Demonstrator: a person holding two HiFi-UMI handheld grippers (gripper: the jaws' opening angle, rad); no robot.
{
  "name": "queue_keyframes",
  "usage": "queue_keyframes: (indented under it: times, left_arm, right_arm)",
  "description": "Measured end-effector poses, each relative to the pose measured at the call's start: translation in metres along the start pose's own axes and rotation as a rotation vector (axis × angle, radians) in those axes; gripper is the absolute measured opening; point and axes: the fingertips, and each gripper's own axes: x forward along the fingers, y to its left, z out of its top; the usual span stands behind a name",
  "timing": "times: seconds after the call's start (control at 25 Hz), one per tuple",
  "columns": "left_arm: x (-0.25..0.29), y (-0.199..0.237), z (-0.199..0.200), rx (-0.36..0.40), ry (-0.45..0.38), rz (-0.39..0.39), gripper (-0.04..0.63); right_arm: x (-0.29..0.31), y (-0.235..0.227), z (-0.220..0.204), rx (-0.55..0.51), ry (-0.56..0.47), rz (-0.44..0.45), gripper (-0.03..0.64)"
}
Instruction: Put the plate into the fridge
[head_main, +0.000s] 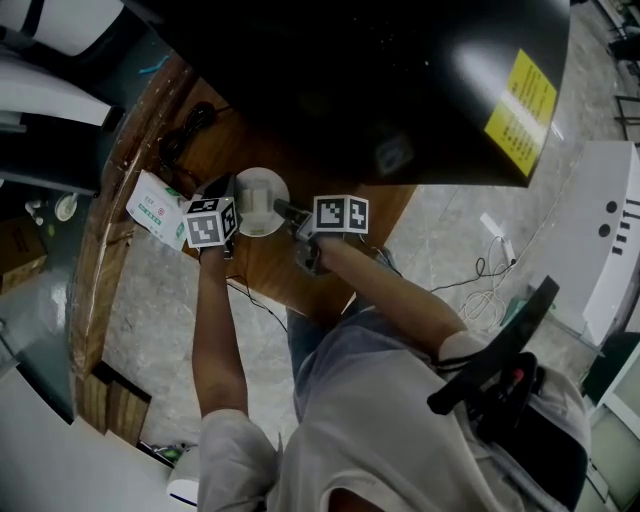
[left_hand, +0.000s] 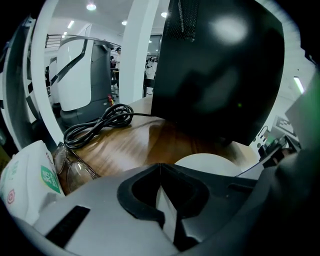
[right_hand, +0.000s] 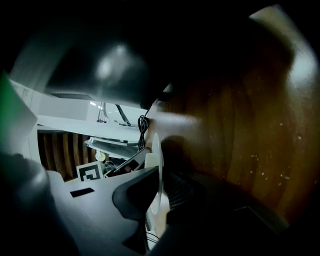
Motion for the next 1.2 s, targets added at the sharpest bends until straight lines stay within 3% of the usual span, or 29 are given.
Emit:
queue_keyframes:
  times: [0.12,0.28,0.4,0.68,0.88,1.08,1.2]
  left_arm:
    - [-0.005,-0.004,-0.002,0.031,-0.056,0.016,0.019]
    - [-0.022,-0.006,-0.002,0.037,-0.203,0.115,0.018]
    - [-0.034,-0.021,-0.005,0.021,-0.264,0.158,0.018]
    - [-0.068,-0.067,-0.012,-0.061,-0.359,0.258,0.018]
    - [-0.111,-0.139,-0.005,-0.109,-0.427,0.386,0.018]
    - [-0.13,-0.187,-0.026,-0.163,-0.444,0.503,0.018]
    - [-0.143,-0.203,-0.039,-0.206,-0.457,0.559,0.018]
  right_arm:
    - [-0.006,-0.002,-0.001,-0.026,0.017,-0.007,0.034]
    - [-0.015,-0.005,-0.002,-0.071,0.05,-0.012,0.034]
    - [-0.032,-0.007,-0.001,-0.081,0.082,-0.001,0.032]
    - [-0.078,-0.005,0.002,-0.119,0.156,0.039,0.031]
    - [-0.15,0.009,0.01,-0.163,0.247,0.094,0.029]
    - [-0.194,0.009,0.009,-0.286,0.337,0.094,0.029]
    - [-0.21,0.011,0.007,-0.306,0.375,0.096,0.029]
